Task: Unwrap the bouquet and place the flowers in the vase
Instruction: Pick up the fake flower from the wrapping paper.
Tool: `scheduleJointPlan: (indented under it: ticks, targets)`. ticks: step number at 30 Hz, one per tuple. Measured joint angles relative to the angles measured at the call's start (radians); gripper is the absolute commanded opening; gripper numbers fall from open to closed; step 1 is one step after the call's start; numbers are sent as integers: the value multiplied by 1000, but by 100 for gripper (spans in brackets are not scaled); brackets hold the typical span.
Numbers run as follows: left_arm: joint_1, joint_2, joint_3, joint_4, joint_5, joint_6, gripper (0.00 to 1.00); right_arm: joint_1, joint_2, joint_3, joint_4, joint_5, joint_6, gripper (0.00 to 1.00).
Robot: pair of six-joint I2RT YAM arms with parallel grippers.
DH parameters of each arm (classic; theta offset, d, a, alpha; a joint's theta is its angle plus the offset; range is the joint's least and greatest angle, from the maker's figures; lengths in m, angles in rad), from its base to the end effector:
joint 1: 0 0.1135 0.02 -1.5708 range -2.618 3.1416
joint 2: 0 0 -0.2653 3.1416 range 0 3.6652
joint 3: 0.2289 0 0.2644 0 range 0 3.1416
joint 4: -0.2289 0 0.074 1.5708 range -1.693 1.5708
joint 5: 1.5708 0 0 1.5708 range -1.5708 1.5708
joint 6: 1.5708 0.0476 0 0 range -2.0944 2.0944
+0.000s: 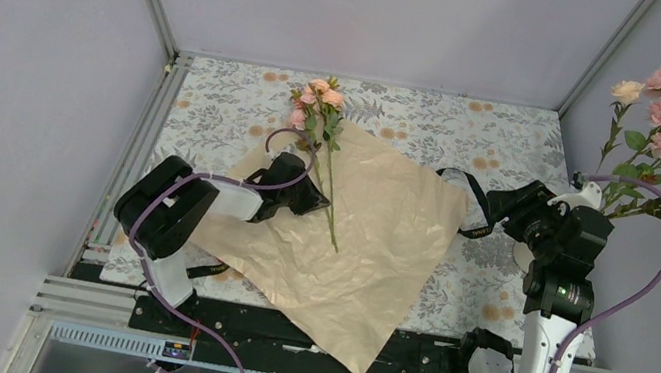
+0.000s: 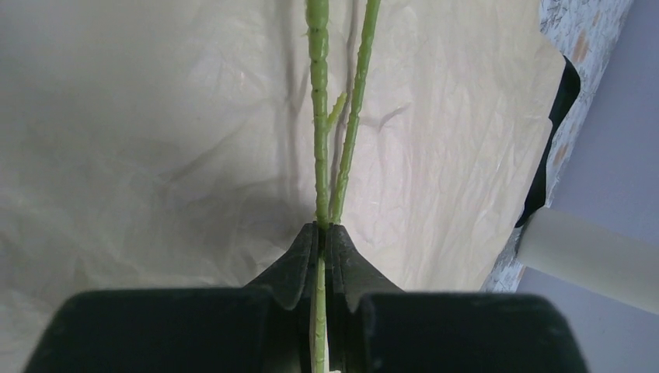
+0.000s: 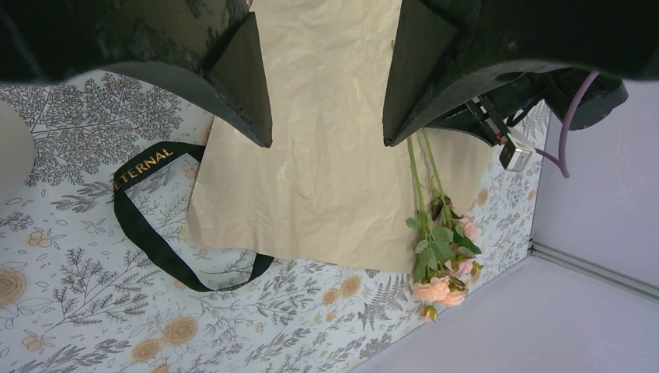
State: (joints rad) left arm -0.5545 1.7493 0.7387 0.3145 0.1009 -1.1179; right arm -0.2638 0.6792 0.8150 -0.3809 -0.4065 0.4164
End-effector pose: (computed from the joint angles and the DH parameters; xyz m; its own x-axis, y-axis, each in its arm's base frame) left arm 0.2932 -0.1872 0.1105 -0.7687 -0.5762 -0.2777 -0.2322 0.6559 -0.7183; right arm 0.1737 -0.0274 0.3459 -0.2671 0.4570 -0.8484 -0.0249 0.8768 0.4801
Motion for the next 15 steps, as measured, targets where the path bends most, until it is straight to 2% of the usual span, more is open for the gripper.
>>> scheduleJointPlan:
  ticks: [8, 15]
  targets:
    - [0, -178, -100, 51, -19, 22, 0, 0, -6, 3, -28, -6, 0, 61]
    - [0, -443, -159, 84, -39, 126, 0, 5, 4, 12, -29, -56, 13, 62]
